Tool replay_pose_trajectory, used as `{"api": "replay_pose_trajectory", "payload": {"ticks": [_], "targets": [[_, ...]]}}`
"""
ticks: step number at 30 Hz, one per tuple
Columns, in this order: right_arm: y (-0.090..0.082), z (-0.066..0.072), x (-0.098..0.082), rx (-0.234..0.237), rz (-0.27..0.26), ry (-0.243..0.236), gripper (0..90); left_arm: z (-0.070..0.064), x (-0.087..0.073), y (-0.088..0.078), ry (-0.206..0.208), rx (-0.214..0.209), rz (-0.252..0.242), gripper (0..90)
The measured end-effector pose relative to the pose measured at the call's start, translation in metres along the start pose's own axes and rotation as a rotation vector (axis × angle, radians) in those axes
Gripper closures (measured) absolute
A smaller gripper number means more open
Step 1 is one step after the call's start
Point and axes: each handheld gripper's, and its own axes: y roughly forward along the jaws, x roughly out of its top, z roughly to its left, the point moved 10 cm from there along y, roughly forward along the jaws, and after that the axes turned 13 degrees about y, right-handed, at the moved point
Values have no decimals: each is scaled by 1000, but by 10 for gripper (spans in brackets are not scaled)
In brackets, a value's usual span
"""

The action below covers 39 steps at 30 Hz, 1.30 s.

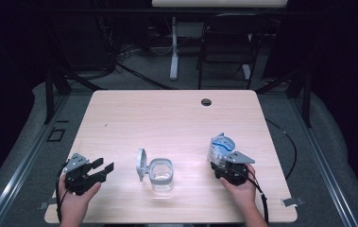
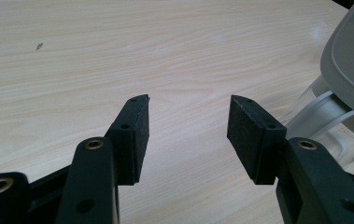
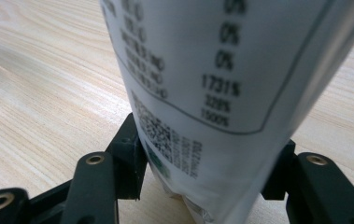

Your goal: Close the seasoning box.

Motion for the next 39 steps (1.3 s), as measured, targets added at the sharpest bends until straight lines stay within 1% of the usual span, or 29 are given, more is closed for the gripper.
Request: {"api": "replay_pose_trajectory", "payload": {"ticks": [4,5,7,11,12,18,23,24,25,28,31,36,37,38,39], "targets": [[0,0,0,8,-3,-1,459,0,-1,0,-1,-1,4,490],[0,0,-1,6,2,-6,459,0,-1,0,-2,-1,4,490],[0,0,0,6,-3,-1,460,0,-1,0,-2,-2,5,490],[-1,0,-1,1,-2,-6,462,-1,-2,0,-4,-4,3,490],[0,2,0,7,-11,1,462,0,-2,0,-4,-3,4,490],[-1,2,-1,0,-5,-4,464,1,-4,-1,-3,-1,7,490],[-1,4,-1,6,-5,-3,464,2,-4,-2,-4,4,7,490],[-2,4,0,12,-8,1,464,2,-4,-2,-5,4,8,490],[-3,4,0,8,-6,-3,464,2,-4,-3,-3,5,7,490],[-5,5,4,12,-25,2,464,2,-4,-3,-4,6,5,490],[-8,6,8,11,-23,-14,464,2,-3,-3,-5,4,8,490],[-13,9,13,21,-34,-13,464,0,-4,-2,-3,-1,13,490],[-15,9,14,16,-30,-19,464,0,-5,-2,-2,-3,19,490],[-16,10,15,17,-30,-21,464,-1,-5,-2,-2,-5,14,489],[-17,10,16,15,-25,-34,464,-1,-5,-2,-2,-5,13,490]]}}
